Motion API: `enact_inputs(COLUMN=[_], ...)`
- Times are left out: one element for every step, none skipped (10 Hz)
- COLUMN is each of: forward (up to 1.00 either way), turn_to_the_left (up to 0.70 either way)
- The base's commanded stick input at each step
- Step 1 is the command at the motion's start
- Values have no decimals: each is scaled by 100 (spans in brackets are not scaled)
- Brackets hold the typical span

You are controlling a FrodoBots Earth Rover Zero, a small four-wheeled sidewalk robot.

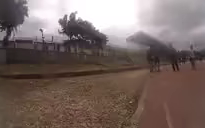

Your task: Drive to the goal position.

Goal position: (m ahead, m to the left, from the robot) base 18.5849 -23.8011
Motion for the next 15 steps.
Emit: enact_inputs(forward=[70, 70, 70, 70, 70, 70, 70, 70, 70, 70, 70, 70, 70, 70, 70], turn_to_the_left=[-27, -27, -27, -27, -27, -27, -27, -27, -27, -27, 0, 0, 0, 0, -27])
